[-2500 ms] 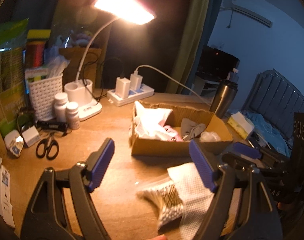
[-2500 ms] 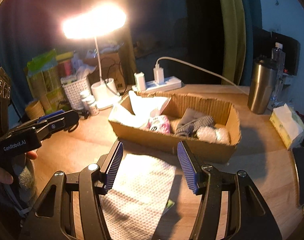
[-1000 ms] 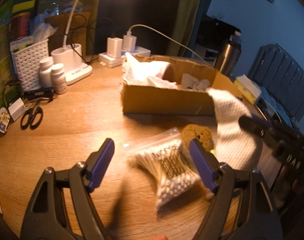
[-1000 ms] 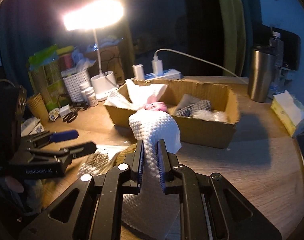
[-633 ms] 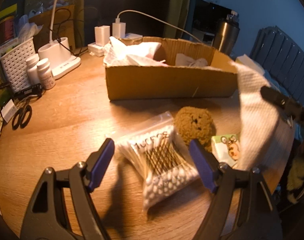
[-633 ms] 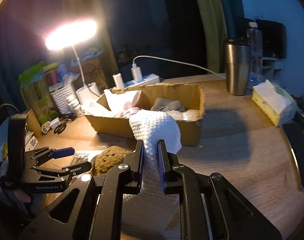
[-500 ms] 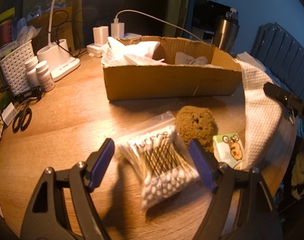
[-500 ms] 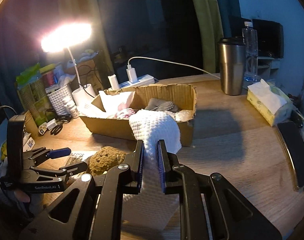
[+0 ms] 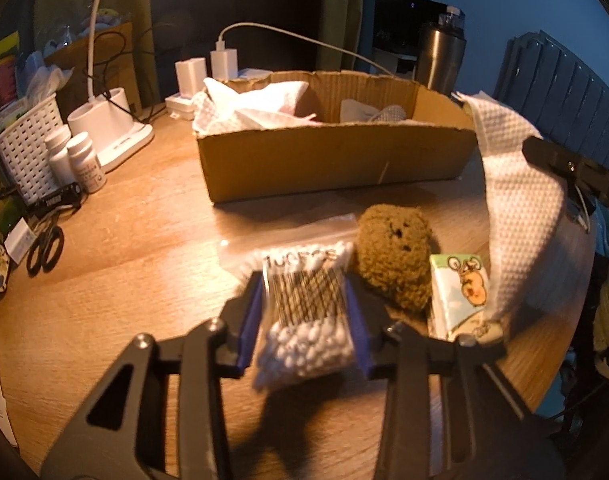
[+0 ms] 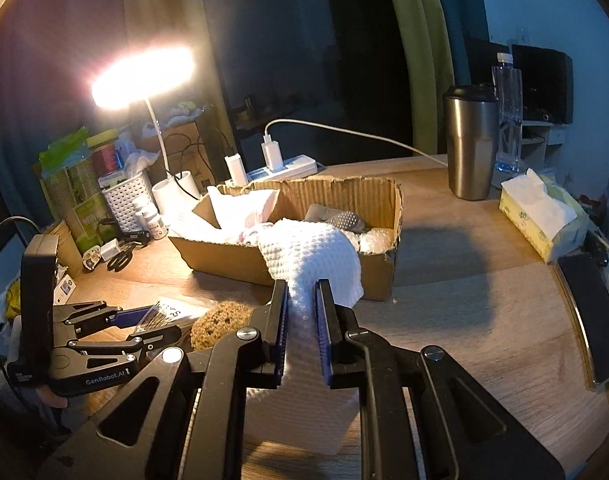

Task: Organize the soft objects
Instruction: 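Carry the paper towel and cotton swab bag over the cardboard box with both tools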

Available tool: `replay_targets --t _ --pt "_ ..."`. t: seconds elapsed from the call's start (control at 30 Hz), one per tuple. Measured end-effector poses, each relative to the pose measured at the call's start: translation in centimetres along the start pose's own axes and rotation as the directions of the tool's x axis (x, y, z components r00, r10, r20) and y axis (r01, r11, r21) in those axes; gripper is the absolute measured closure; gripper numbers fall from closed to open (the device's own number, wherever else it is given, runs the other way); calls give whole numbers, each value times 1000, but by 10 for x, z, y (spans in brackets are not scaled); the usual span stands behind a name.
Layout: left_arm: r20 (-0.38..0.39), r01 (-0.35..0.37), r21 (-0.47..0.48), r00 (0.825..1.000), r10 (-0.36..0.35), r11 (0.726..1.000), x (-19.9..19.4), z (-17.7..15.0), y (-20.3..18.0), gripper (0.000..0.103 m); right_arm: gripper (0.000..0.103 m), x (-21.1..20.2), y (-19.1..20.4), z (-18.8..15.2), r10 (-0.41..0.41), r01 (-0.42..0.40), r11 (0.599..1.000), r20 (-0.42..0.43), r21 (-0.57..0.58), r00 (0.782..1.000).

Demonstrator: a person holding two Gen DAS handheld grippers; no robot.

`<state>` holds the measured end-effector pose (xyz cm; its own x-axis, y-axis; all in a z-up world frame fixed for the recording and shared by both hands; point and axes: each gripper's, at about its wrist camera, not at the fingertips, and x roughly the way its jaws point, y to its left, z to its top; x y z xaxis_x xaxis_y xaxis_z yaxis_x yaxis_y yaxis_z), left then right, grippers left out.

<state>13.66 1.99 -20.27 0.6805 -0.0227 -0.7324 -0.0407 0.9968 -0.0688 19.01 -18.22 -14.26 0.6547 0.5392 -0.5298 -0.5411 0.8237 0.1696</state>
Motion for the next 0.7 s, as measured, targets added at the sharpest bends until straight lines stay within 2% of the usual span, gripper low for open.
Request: replay_targets --t 0.4,0.7 --pt "105 43 -35 994 -39 998 -35 14 7 65 88 -11 5 14 5 -4 1000 35 -21 999" --pt "212 82 -14 974 -77 997 -63 35 6 65 88 -17 9 32 8 -5 999 67 -50 998"
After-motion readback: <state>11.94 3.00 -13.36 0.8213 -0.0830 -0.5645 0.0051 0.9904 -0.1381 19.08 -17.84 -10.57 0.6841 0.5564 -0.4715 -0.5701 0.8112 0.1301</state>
